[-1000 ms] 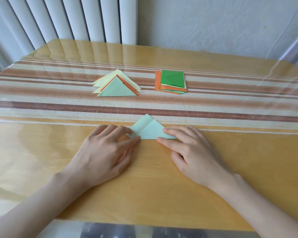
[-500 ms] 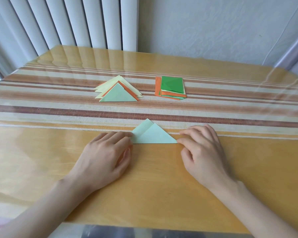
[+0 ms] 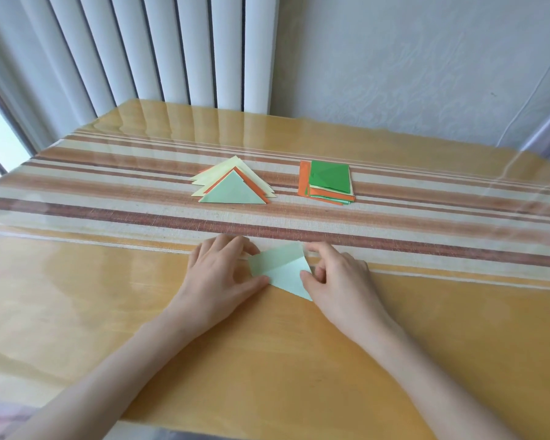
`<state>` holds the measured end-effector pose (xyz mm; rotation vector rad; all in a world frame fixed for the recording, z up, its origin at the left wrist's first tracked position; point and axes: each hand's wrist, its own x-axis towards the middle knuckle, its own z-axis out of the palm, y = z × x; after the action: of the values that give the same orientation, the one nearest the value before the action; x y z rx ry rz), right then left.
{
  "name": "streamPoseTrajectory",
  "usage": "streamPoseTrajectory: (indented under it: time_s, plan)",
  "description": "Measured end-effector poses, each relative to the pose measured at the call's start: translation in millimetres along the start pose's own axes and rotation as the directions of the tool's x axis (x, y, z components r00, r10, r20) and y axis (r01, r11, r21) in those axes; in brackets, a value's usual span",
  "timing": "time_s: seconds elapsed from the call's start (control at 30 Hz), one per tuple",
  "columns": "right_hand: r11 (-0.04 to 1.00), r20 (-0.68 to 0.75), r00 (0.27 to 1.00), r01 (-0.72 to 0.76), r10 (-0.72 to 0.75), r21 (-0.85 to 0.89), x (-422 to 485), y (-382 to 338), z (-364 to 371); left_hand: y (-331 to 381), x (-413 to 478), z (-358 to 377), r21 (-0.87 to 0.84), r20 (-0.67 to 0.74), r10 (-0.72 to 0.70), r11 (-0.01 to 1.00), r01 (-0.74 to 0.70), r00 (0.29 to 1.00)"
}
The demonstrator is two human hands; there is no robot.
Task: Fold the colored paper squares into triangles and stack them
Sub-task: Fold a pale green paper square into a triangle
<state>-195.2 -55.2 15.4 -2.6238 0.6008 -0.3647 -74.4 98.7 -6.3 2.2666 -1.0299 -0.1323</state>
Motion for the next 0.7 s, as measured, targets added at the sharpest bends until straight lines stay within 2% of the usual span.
streamPoseTrajectory:
  time_s: [0.13,0.3,0.4,0.5,0.6,0.7]
  plan:
    - [0.998,-0.032,0.999,0.004,-0.006,-0.067,9.5,7.6,-8.0,1.7,11.2,-4.5,-0.097,0.066,0.055,0.994,-0.049,0.996]
    - [0.981,0.13,0.987,0.075,-0.099,0.178,25.0,22.0,-4.5,0.2,20.9,-4.7,-0.165,0.095,0.098,0.983,-0.082,0.991]
    - [0.964,0.027,0.989,0.135,-0.145,0.23,25.3,30.5,3.7,-3.2,21.4,-2.8,-0.152,0.066,0.132,0.981,-0.121,0.989]
    - [0.948,-0.067,0.967,0.255,-0.246,0.191,25.0,33.7,7.7,-1.8,20.6,-3.2,-0.147,0.051,0.165,0.977,-0.156,0.985]
    - [0.915,-0.142,0.911,0.399,-0.387,0.062,25.1,40.0,9.2,-2.3,18.2,-5.2,-0.119,0.049,0.221,0.97,-0.214,0.974]
    - [0.882,-0.112,0.875,0.47,-0.471,-0.036,21.3,50.3,8.5,-8.0,11.2,-7.7,0.066,0.062,0.349,0.933,-0.353,0.935]
